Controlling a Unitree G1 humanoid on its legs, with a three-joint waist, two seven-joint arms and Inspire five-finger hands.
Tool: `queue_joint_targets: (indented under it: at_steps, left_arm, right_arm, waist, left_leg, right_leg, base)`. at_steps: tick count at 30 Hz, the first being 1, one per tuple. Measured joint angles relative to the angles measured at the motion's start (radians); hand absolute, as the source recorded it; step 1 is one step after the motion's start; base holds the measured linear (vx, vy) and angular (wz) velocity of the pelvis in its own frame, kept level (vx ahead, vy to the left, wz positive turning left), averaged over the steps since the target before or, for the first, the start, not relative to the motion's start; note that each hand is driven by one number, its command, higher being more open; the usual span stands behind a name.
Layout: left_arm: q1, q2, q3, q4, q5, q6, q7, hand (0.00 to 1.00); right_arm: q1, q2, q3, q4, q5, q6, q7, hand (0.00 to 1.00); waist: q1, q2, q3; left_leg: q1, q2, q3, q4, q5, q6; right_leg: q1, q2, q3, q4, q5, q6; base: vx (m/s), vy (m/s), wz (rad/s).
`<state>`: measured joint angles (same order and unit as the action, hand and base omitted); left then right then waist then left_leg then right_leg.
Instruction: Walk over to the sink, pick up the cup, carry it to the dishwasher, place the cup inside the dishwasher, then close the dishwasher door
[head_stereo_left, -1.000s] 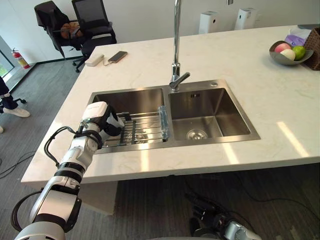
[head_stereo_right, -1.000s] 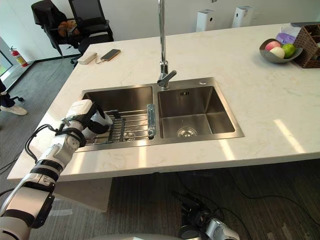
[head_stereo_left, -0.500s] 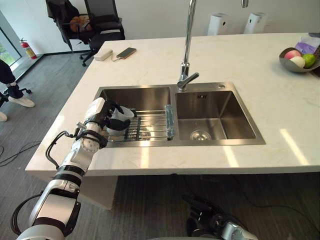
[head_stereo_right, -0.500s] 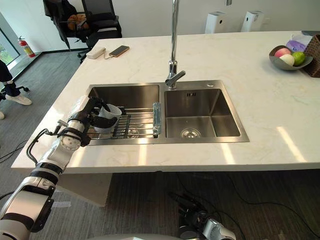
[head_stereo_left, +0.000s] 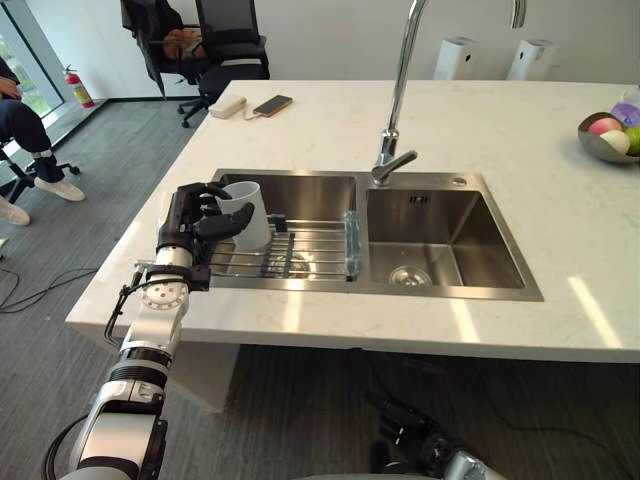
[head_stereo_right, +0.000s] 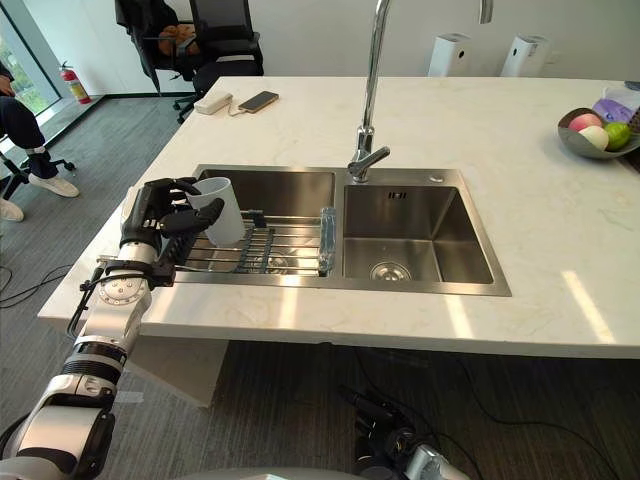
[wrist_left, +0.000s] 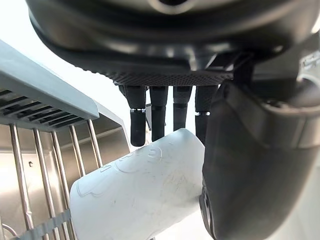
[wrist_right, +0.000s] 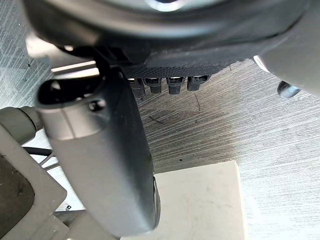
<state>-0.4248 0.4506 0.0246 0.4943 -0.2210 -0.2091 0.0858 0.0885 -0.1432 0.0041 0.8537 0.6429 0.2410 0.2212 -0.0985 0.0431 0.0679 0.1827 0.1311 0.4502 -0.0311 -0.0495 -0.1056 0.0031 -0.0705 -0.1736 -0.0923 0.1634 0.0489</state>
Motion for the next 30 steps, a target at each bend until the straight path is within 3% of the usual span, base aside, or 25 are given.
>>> queue_joint_targets:
  at_steps: [7,11,16,19,30]
  left_arm:
    - [0.084,-0.048,0.046,-0.233,-0.024,-0.037,0.027,0.0]
    - [0.115,-0.127,0.081,-0.393,-0.023,-0.067,0.064,0.0]
    - [0.157,-0.162,0.106,-0.535,-0.013,-0.117,0.098,0.0]
    - [0.183,-0.167,0.118,-0.584,-0.011,-0.151,0.114,0.0]
    - [0.214,-0.191,0.12,-0.659,0.059,-0.168,0.146,0.0]
  right_arm:
    - [0.006,0.013,-0.005,0.0,0.0,-0.019,0.0,1.0]
    - [0.021,0.019,-0.038,0.0,0.001,-0.027,-0.001,1.0]
    - [0.031,0.019,-0.04,0.0,0.001,-0.028,-0.01,1.0]
    - [0.032,0.019,-0.04,0.0,0.002,-0.028,-0.013,1.0]
    - [0.035,0.019,-0.04,0.002,0.002,-0.028,-0.033,1.0]
  waist:
    - [0.009,-0.016,0.005]
    - [0.036,-0.017,0.005]
    - [0.055,-0.02,0.002]
    - [0.057,-0.02,0.001]
    - [0.058,-0.019,-0.015]
  left_leg:
    - [-0.009,-0.003,-0.018,0.0,0.002,0.003]
    - [-0.017,-0.005,-0.03,0.003,0.003,0.006]
    - [-0.027,-0.004,-0.047,0.02,0.002,0.009]
    - [-0.035,-0.002,-0.055,0.025,0.001,0.01]
    - [-0.037,-0.002,-0.056,0.028,0.002,0.009]
  right_leg:
    - [0.001,-0.006,-0.017,0.0,-0.002,0.002]
    - [0.002,-0.01,-0.022,0.0,-0.002,0.002]
    - [0.012,-0.014,-0.033,0.0,-0.001,0.002]
    - [0.012,-0.015,-0.04,0.0,0.0,0.0]
    - [0.01,-0.015,-0.043,0.0,0.0,-0.001]
  base:
    - [-0.02,-0.014,0.07]
    - [-0.03,-0.01,0.1]
    - [-0.06,-0.021,0.08]
    - [-0.07,-0.028,0.08]
    - [-0.01,-0.006,0.01]
